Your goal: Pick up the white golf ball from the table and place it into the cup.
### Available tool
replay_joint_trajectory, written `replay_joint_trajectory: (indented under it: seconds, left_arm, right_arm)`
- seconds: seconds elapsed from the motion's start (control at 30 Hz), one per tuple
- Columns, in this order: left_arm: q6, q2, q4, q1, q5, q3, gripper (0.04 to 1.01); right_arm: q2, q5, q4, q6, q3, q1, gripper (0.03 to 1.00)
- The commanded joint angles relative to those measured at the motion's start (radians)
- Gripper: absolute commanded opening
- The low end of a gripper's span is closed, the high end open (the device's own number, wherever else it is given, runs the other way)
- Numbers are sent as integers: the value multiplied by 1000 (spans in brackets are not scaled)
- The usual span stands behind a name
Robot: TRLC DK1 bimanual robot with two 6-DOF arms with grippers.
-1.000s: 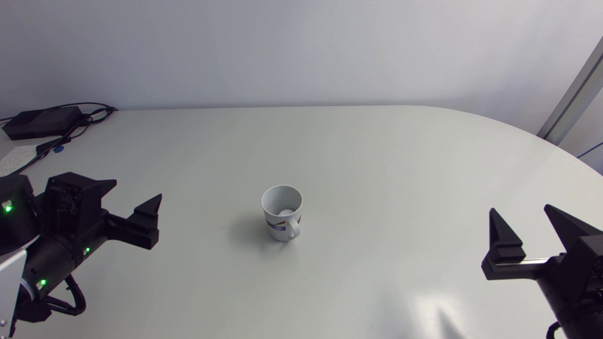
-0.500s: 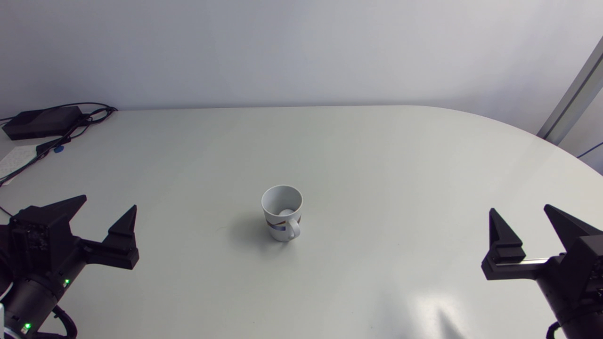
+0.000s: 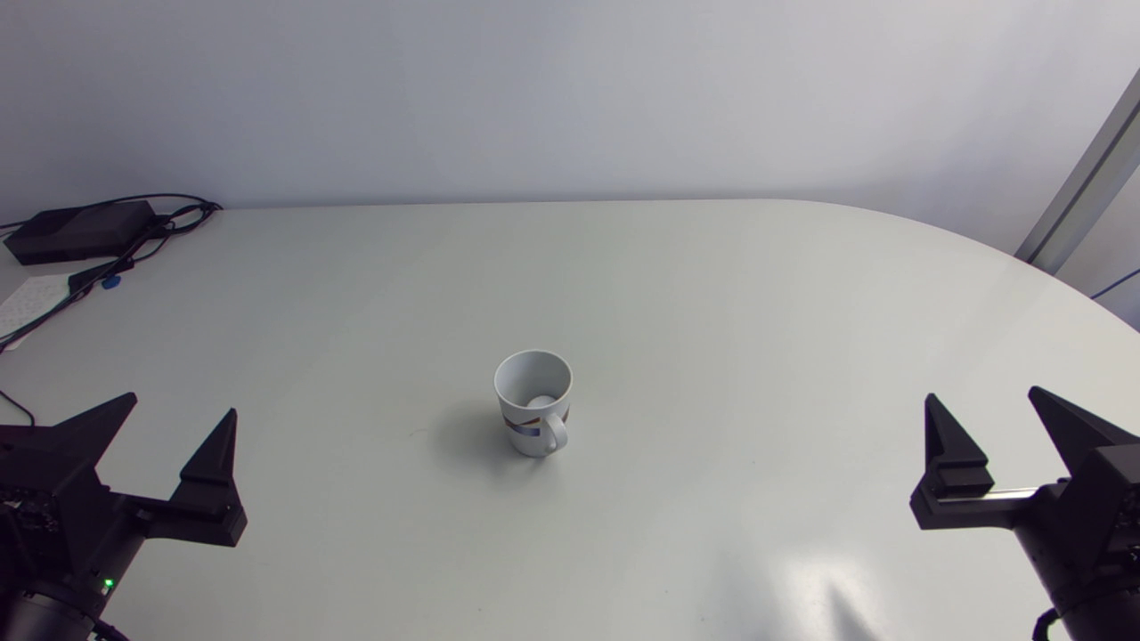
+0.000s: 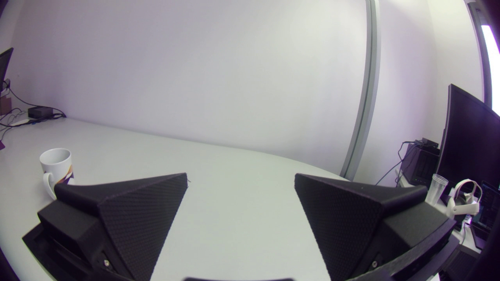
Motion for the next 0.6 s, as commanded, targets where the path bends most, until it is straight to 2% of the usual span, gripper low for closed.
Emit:
replay_joint_trajectory:
  seconds: [0.0, 0.37, 0.47, 0.57]
  left_arm:
    - [-14, -9, -8, 8, -2, -19, 972]
    - [2, -54, 8, 41, -1, -22, 972]
    - [2, -52, 69, 46, -1, -41, 972]
    - [0, -46, 75, 46, 9, -44, 972]
  right_arm:
    - [4, -8, -8, 3, -43, 10, 966]
    - [5, -8, -9, 3, -43, 10, 966]
    - [7, -8, -9, 3, -43, 10, 966]
    - [7, -8, -9, 3, -43, 9, 966]
